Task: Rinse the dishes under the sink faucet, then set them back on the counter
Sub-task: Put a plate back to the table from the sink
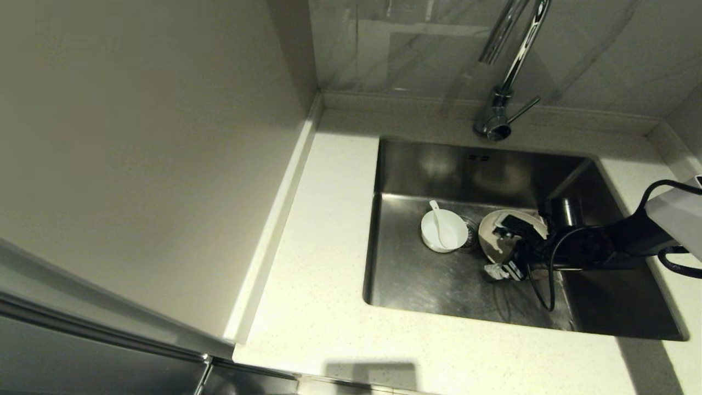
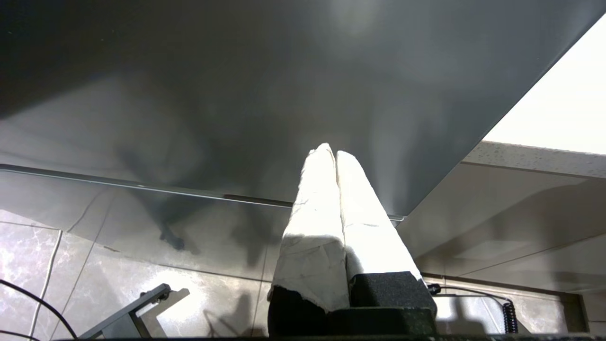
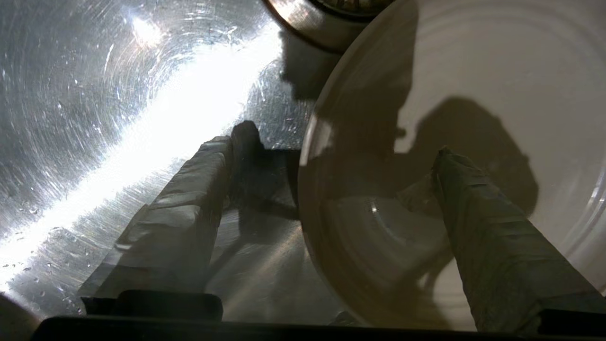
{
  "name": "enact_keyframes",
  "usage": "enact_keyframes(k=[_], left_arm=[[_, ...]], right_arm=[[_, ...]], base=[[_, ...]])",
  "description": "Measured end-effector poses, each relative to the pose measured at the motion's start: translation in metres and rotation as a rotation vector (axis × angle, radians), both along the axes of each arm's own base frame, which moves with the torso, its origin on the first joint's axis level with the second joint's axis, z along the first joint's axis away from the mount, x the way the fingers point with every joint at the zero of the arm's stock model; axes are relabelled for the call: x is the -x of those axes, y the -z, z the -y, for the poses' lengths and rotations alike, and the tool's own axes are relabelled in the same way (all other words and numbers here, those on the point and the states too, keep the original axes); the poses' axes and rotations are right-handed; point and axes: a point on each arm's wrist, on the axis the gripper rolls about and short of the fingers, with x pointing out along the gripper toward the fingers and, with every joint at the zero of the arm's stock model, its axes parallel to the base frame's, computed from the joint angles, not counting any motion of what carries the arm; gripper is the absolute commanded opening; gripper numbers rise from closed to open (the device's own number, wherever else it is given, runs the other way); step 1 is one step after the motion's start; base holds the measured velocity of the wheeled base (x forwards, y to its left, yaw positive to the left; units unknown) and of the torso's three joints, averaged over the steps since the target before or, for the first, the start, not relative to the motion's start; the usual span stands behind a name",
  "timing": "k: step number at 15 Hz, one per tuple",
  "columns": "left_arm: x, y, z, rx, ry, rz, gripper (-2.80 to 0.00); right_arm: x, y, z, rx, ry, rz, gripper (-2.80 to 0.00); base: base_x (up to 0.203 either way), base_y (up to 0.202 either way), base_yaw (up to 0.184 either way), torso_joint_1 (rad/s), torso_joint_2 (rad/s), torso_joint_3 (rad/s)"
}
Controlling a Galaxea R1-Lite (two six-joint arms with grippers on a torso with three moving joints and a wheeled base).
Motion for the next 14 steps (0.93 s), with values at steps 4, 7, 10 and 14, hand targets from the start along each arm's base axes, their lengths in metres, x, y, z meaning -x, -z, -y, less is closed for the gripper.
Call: enact_keyframes(k=[4,7,10,14], left_arm=[[0.000,0.000,0.000,0.000,0.000,0.000,-2.80],[0.000,0.000,0.000,0.000,0.000,0.000,-2.80],[0.000,0.000,0.000,0.000,0.000,0.000,-2.80],[0.000,0.000,0.000,0.000,0.001,0.000,-2.80]], right_arm=[[-0.008,0.011,-0.001,-0.004,0.002,-0.009,0.00],[-0.019,0.014,-0.001,-0.003,0.003,0.010,-2.80],[-0.027,0.016,0.000,0.002,0.007,0.025,-2.80],[-0.029,0.023,0.000,0.003,0.008,0.014,-2.80]], base=[[0.000,0.000,0.000,0.000,0.00,0.000],[0.000,0.000,0.000,0.000,0.00,0.000],[0.000,0.000,0.000,0.000,0.00,0.000],[0.000,0.000,0.000,0.000,0.00,0.000]])
